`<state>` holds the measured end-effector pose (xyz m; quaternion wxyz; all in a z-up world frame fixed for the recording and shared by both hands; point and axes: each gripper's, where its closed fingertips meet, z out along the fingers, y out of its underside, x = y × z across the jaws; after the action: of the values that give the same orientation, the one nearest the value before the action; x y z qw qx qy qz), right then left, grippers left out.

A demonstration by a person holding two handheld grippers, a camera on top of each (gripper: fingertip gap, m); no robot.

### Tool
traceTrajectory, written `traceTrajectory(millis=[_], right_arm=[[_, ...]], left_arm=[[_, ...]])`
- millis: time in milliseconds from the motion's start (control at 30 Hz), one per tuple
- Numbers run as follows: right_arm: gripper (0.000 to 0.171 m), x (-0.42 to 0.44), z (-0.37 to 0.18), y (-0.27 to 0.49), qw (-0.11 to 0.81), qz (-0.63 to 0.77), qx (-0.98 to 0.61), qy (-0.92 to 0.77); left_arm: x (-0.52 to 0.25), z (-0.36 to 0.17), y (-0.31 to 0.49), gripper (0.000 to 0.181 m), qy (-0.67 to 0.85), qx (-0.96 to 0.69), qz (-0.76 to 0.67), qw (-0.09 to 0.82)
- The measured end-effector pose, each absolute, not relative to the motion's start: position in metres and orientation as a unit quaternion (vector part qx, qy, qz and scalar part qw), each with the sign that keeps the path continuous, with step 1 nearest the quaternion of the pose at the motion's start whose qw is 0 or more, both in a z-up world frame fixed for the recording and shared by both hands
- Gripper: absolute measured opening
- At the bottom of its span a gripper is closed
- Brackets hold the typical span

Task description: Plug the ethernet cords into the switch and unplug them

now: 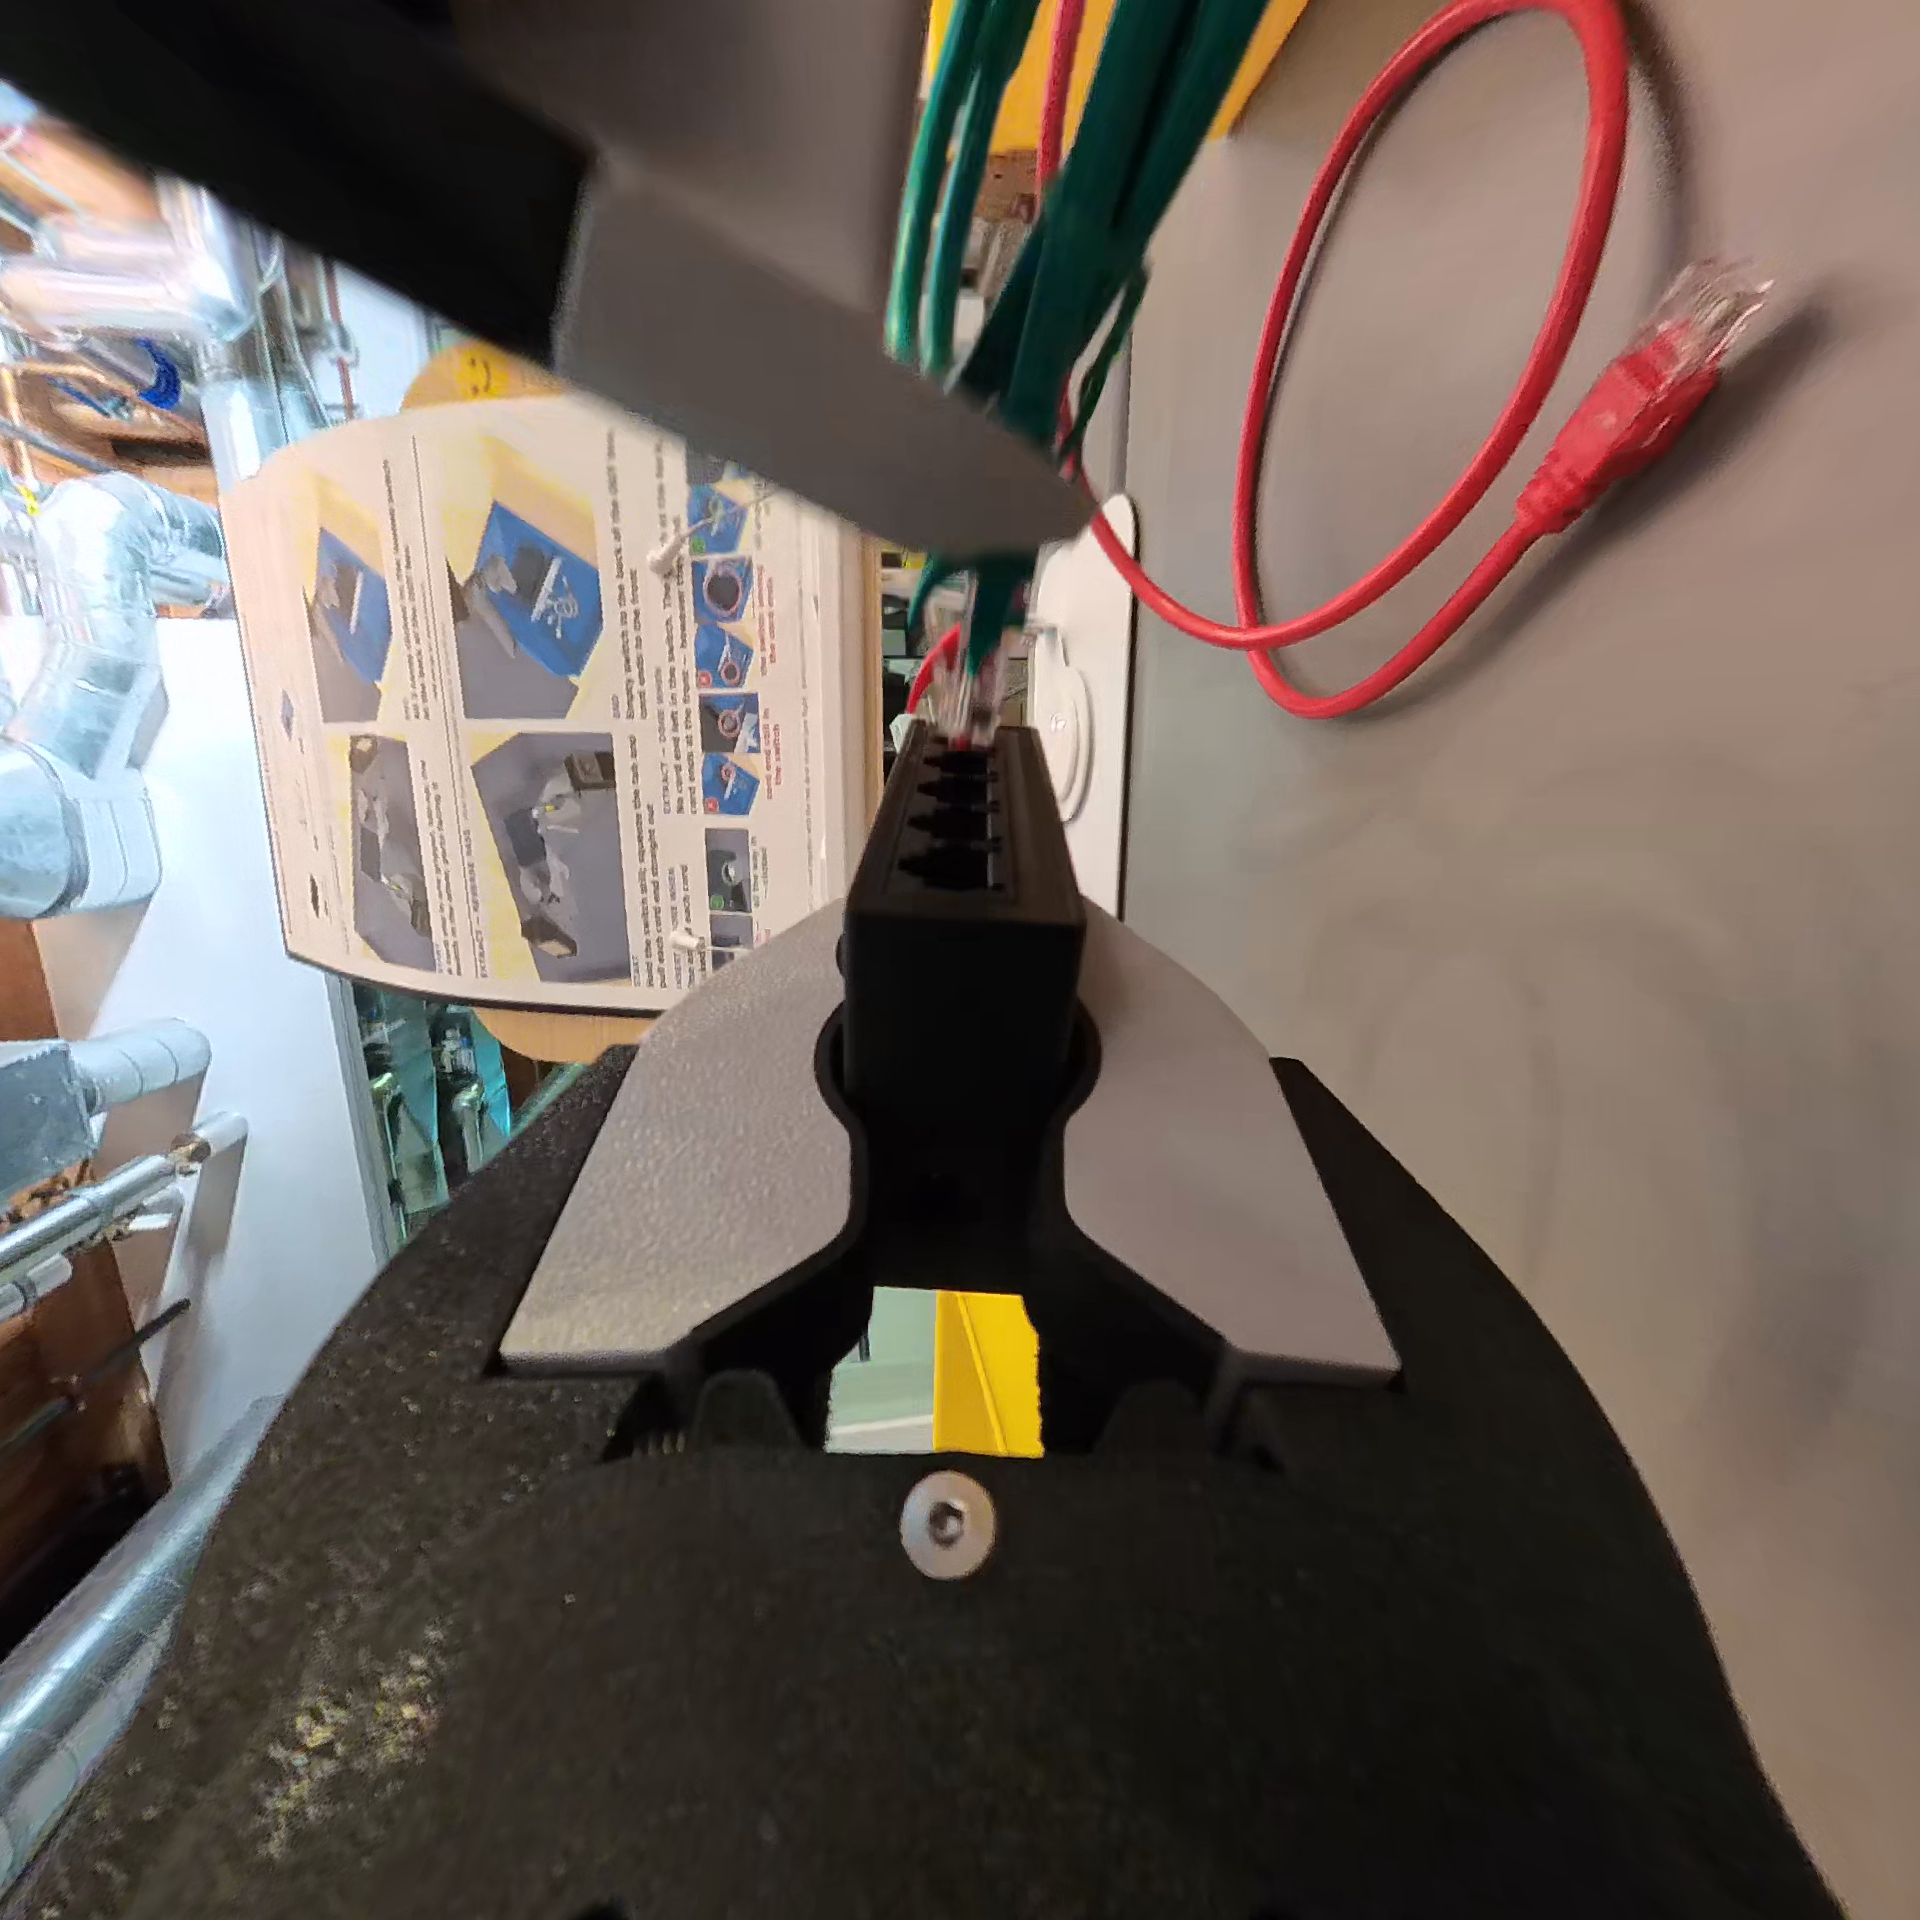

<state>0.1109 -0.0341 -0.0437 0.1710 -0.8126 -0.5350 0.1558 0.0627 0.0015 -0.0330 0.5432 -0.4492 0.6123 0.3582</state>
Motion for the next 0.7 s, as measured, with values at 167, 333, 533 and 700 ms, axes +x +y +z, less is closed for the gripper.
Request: traceTrajectory(millis=[167, 333, 533, 700], right_arm=[[0.013, 0.109, -0.038, -0.038, 0.178, 0.162, -0.804, -0.544], [0.013, 0.102, -0.037, -0.046, 0.176, 0.175, -0.793, -0.556], [0.014, 0.104, -0.037, -0.046, 0.174, 0.172, -0.792, -0.560], [0.014, 0.106, -0.037, -0.046, 0.175, 0.165, -0.791, -0.563]], left_arm=[[0.060, -0.029, 0.003, 0.030, 0.604, -0.454, 0.349, 0.553], [0.064, -0.031, 0.000, 0.030, 0.609, -0.446, 0.350, 0.555], [0.067, -0.030, -0.002, 0.030, 0.613, -0.437, 0.343, 0.562], [0.069, -0.030, -0.005, 0.030, 0.613, -0.431, 0.341, 0.567]])
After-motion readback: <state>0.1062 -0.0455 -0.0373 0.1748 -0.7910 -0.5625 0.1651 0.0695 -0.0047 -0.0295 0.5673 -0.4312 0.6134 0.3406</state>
